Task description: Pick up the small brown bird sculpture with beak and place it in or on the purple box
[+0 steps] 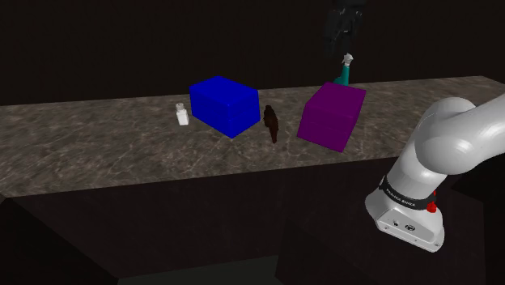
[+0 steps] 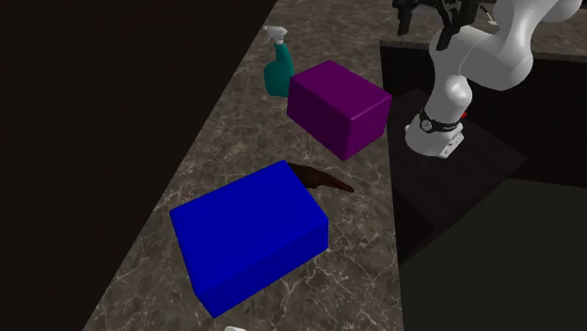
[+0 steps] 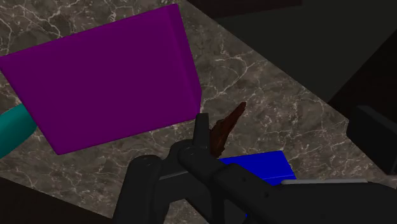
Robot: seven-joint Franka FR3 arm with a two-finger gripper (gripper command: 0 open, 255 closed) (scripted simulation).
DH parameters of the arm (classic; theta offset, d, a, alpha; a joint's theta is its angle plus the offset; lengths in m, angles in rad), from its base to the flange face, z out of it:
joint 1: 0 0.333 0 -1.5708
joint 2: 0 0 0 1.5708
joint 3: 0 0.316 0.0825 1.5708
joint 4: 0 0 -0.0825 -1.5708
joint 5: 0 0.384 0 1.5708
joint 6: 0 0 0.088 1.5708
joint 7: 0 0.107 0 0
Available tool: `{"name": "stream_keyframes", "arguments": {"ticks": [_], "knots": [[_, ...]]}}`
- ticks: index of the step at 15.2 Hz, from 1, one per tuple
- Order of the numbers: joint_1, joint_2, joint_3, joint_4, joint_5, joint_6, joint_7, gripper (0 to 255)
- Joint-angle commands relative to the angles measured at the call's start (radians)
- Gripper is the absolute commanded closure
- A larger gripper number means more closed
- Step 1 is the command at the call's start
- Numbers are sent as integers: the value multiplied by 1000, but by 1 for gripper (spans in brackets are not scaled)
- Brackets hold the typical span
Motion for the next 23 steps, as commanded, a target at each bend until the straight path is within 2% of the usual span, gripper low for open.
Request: {"name": "stream_keyframes", "arguments": {"ticks": [1,12,23], "knots": [[0,0,0,0,0,0,0,0],[-34,276,65,-97,-9,348,132,0],[-69,661,95,-32,-62,637,282,0]]}}
